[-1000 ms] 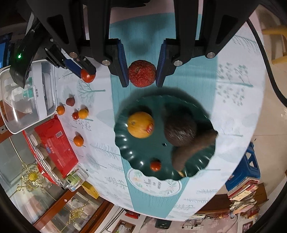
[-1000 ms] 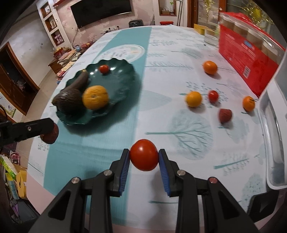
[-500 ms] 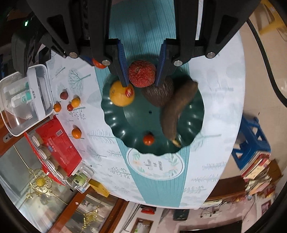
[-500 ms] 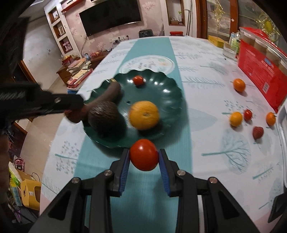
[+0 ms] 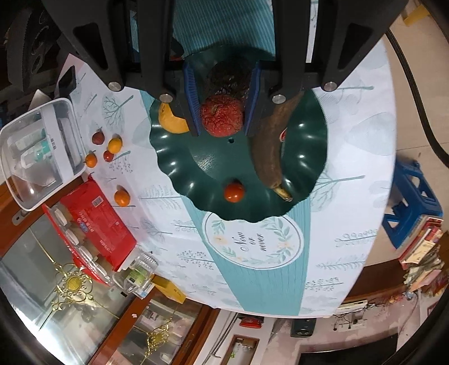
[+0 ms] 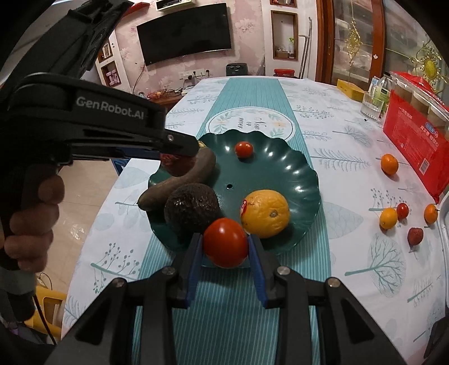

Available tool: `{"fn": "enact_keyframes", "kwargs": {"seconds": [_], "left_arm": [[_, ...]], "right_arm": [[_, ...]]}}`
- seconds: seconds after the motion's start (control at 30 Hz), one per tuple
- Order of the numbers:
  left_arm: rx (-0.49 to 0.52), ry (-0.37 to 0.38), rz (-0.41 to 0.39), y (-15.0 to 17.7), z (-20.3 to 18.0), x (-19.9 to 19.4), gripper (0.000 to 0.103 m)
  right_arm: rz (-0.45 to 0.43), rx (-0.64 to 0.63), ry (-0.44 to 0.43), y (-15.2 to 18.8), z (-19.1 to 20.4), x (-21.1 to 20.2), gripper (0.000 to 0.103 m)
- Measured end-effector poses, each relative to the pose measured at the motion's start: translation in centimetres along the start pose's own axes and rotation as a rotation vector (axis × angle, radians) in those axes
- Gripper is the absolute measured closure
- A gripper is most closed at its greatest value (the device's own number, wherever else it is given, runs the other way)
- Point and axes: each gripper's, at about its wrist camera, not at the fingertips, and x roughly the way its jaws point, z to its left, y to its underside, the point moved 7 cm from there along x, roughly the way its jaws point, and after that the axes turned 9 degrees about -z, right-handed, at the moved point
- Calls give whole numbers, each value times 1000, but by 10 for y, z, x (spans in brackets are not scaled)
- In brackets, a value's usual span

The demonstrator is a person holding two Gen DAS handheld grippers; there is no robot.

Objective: Organize fruits
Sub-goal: 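Carry the lychee onto the green plate and open the left tool while the right tool drops the tomato there, then lift both open tools from the plate toward the loose fruits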

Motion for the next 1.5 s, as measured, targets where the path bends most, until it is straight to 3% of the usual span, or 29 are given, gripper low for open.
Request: {"fn": "enact_keyframes", "kwargs": {"seconds": [0.23,0.37,0.43,0.5,0.93,1.2,1.5], "left_arm": [[3,49,22,5,-3,13,73],[-13,45,32,6,-2,15,67],[-22,35,35,7,0,14,55],[-23,20,31,8,2,10,50],[-28,-70,72,38,5,-22,45],[19,-74,127,73,-21,-36,44],[20,-33,188,107,-69,-29,41]], "right_arm": [[35,13,25,2,-2,11,70],[47,13,21,5,0,14,69],[52,7,24,5,1,14,65],[46,9,27,5,1,12,58],[26,75,24,16,-8,-14,52],[42,120,43,38,-30,-42,51],[58,189,112,59,-84,-76,51]]}}
